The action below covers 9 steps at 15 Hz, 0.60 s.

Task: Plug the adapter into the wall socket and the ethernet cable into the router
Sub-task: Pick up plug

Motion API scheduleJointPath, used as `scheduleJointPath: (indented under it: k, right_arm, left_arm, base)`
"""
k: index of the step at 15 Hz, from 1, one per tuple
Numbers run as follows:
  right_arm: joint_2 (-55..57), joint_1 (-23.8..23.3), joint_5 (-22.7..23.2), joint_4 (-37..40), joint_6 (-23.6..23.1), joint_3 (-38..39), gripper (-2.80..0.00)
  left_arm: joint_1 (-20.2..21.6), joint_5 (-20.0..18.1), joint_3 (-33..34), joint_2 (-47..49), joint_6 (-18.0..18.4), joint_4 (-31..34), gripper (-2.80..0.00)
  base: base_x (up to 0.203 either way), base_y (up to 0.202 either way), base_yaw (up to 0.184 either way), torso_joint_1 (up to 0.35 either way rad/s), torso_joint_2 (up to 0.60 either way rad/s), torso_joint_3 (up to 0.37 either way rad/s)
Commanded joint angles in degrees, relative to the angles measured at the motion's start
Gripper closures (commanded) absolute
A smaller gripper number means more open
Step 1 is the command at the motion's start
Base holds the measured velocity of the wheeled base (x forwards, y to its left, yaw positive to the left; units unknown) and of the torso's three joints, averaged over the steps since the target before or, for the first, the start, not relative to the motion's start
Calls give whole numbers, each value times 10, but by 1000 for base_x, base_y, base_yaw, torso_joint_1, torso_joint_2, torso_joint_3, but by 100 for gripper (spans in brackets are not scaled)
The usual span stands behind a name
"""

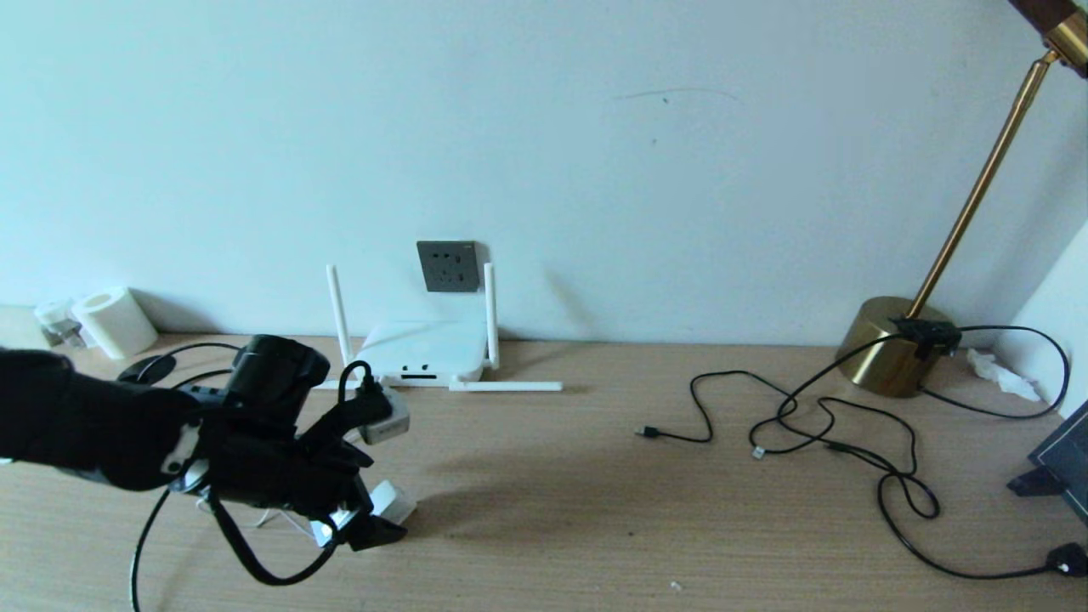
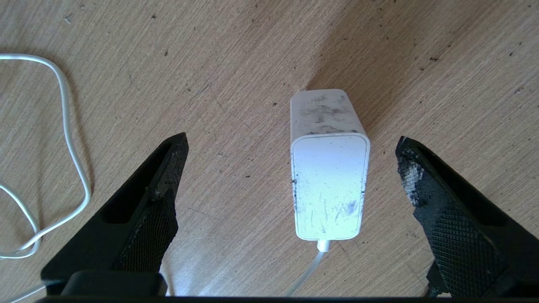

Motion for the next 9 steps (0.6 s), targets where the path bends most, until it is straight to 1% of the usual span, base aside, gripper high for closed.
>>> scheduleJointPath:
  k: [1, 3, 4, 9]
  right_arm:
    - [1, 0, 0, 0, 0, 0, 0]
    - [1, 0, 0, 0, 0, 0, 0]
    - [1, 0, 0, 0, 0, 0, 0]
    - [1, 0, 0, 0, 0, 0, 0]
  left_arm:
    - [0, 0, -1, 0, 2, 0, -280]
    - [0, -1, -4, 2, 2, 0, -280]
    - [0, -1, -4, 4, 3, 0, 0]
    - [-1, -1, -2, 9, 3, 0, 0]
  base:
    - [0, 0, 0, 0, 0, 0]
    - [0, 0, 0, 0, 0, 0]
    - [0, 0, 0, 0, 0, 0]
    - [0, 0, 0, 0, 0, 0]
